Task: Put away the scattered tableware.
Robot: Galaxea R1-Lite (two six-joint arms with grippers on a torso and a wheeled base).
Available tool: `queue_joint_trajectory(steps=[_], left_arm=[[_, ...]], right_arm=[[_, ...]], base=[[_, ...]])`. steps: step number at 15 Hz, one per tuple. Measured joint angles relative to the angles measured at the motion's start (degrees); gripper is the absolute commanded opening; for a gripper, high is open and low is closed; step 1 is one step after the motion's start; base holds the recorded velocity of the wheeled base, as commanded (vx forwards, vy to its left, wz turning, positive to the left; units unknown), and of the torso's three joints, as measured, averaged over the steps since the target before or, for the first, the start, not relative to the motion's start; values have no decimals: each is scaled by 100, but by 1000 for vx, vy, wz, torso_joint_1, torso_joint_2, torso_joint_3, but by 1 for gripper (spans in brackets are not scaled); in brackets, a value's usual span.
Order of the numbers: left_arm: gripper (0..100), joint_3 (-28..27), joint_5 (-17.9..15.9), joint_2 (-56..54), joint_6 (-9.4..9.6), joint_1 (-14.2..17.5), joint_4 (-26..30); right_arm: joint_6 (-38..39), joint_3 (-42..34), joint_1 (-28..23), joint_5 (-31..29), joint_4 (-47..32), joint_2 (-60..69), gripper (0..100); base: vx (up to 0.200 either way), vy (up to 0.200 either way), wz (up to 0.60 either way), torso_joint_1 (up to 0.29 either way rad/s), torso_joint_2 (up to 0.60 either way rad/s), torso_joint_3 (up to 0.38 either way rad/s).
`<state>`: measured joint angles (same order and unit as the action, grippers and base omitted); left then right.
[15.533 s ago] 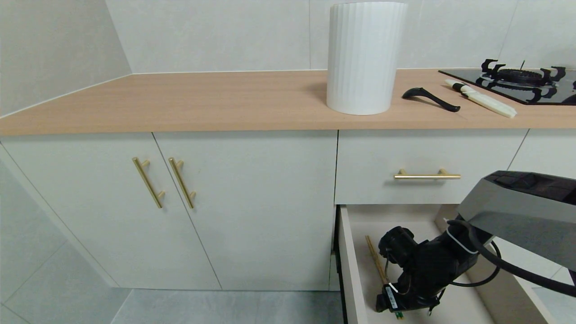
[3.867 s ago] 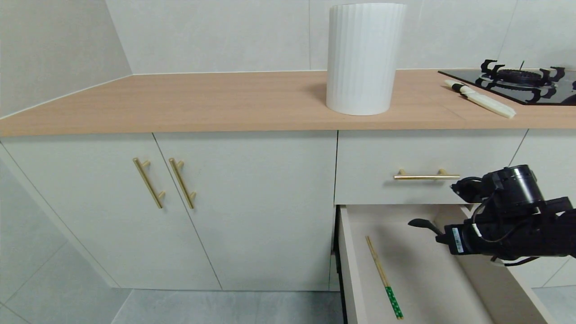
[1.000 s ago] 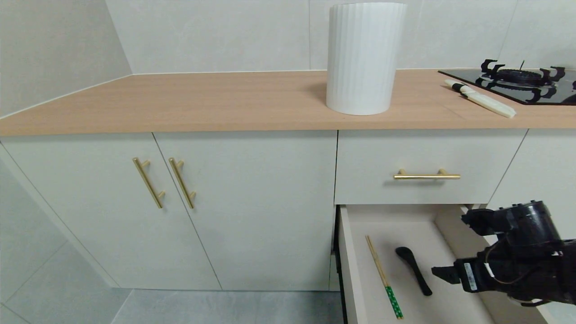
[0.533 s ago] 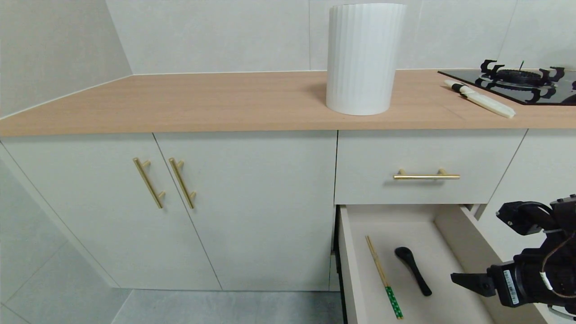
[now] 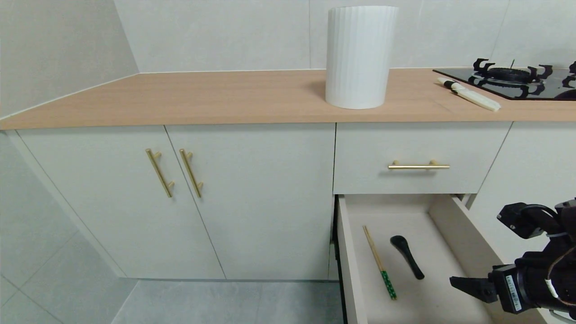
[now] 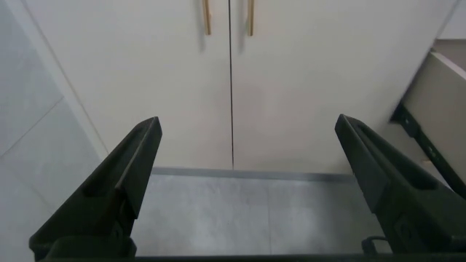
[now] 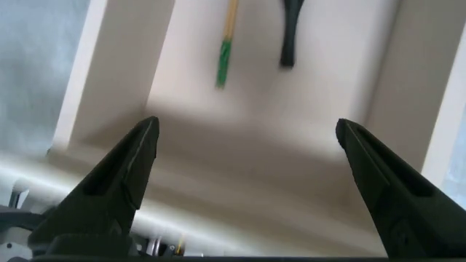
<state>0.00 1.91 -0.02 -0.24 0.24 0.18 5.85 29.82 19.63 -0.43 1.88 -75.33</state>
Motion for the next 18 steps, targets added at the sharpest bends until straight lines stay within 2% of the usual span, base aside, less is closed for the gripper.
queue_joint_trajectory(steps=[4,9,16,18], left_arm=[[100,0,-2,0,2,-4,0],[100,0,-2,0,0,0,0],[100,0,0,0,0,-2,0],[100,0,0,0,0,0,0]], right_arm=[[2,-24,85,-11,4,11,100],[-13,-144,280,-4,4,11,100],[-84,-485,1201,-17,-228,-461,100],[-46,-505,1292,-123,-204,-753,100]], base=[[-200,0,0,0,0,4],[0,0,0,0,0,0],[0,0,0,0,0,0],[0,0,0,0,0,0]])
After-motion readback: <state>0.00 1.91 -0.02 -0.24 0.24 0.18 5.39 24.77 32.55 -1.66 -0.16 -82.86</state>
